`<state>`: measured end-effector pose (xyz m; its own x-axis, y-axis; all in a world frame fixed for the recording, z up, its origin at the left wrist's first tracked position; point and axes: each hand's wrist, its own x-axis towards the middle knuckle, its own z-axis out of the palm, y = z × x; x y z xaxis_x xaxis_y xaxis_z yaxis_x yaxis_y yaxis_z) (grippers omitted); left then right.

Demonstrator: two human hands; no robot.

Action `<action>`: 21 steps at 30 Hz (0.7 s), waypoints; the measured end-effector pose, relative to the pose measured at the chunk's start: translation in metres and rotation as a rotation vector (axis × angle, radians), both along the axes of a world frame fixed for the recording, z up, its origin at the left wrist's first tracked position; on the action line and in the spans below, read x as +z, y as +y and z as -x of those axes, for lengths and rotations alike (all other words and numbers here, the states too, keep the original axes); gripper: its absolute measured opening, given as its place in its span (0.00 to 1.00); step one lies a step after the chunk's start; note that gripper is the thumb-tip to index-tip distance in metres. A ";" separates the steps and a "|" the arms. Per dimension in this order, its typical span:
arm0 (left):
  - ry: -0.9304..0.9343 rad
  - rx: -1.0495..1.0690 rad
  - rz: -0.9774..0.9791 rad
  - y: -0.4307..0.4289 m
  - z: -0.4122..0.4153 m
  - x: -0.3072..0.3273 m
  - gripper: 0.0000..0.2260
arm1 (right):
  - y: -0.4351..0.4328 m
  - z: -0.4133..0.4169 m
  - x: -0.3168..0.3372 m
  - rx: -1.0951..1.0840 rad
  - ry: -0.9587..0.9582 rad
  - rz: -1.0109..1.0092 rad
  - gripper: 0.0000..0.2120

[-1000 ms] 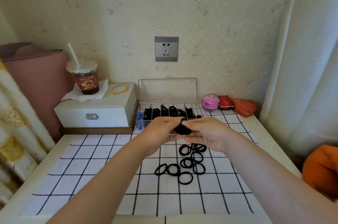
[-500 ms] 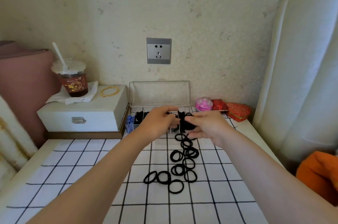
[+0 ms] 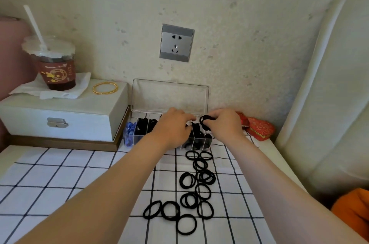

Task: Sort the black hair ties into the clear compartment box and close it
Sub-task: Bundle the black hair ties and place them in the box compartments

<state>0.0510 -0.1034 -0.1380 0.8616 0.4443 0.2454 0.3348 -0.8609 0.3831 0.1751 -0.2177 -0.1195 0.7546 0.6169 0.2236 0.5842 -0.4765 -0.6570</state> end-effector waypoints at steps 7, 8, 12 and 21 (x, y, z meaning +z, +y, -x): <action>-0.029 0.019 -0.009 -0.002 -0.005 -0.005 0.19 | 0.012 0.000 -0.005 0.026 -0.127 0.337 0.10; -0.033 0.018 -0.012 -0.004 -0.006 -0.005 0.20 | 0.013 0.003 -0.006 0.024 -0.121 0.372 0.11; -0.019 -0.013 -0.035 -0.010 -0.006 -0.006 0.20 | 0.010 -0.003 -0.004 0.124 -0.067 0.386 0.16; 0.048 -0.011 -0.050 -0.010 -0.009 -0.007 0.20 | -0.025 -0.003 0.017 0.296 -0.003 0.258 0.13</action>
